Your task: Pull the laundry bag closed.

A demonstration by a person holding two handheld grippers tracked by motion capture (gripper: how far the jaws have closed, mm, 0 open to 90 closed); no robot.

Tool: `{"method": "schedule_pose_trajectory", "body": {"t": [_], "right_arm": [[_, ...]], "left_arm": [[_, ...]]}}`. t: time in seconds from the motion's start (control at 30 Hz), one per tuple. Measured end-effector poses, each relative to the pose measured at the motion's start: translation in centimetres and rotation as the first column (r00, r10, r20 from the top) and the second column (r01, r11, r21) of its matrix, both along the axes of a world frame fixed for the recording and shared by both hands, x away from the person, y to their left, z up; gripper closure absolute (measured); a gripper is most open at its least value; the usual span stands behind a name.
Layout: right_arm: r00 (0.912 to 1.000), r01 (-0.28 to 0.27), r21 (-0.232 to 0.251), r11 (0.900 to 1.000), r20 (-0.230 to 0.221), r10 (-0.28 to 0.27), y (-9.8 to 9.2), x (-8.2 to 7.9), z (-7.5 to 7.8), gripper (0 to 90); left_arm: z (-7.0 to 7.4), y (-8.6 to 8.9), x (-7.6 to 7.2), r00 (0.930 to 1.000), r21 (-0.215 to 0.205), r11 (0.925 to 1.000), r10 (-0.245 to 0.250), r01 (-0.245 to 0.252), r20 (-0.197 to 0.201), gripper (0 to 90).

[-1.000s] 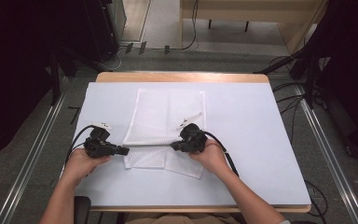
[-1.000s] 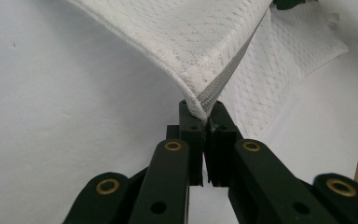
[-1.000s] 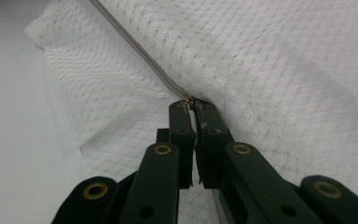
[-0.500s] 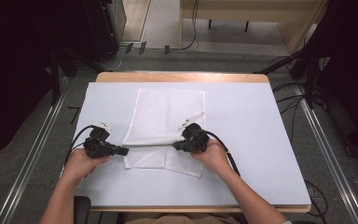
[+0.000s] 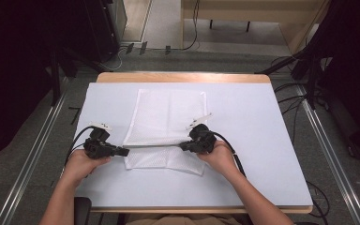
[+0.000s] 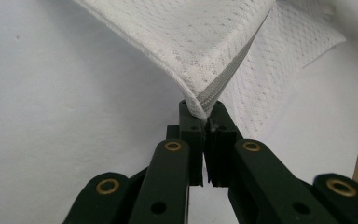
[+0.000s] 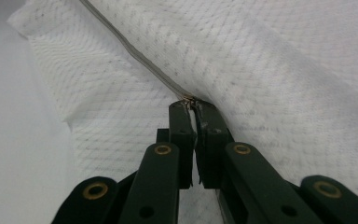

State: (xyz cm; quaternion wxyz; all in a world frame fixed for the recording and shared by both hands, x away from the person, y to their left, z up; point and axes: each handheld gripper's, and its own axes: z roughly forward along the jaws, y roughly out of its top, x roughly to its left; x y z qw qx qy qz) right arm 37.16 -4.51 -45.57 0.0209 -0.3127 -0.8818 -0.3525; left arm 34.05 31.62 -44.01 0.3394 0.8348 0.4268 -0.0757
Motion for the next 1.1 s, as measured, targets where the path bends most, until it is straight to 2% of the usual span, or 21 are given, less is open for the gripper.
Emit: {"method": "schedule_pose_trajectory", "body": {"t": [0.47,0.57,1.1], "right_arm": [[1.0000,0.000,0.002,1.000,-0.001,0.000,-0.8,0.0,-0.1,88.3],[1.0000,0.006,-0.011,1.000,-0.002,-0.006,-1.0,-0.2,0.0,88.3],[0.9999,0.013,-0.018,1.000,-0.009,-0.014,-2.9,-0.5,0.4,88.3]], "left_arm": [[0.0,0.0,0.0,1.0000,0.002,1.0000,0.002,-0.001,-0.003,87.8],[0.0,0.0,0.0,1.0000,0.005,1.0000,0.002,-0.002,-0.003,87.8],[-0.1,0.0,-0.1,0.9999,0.002,1.0000,0.005,-0.005,-0.010,87.8]]}}
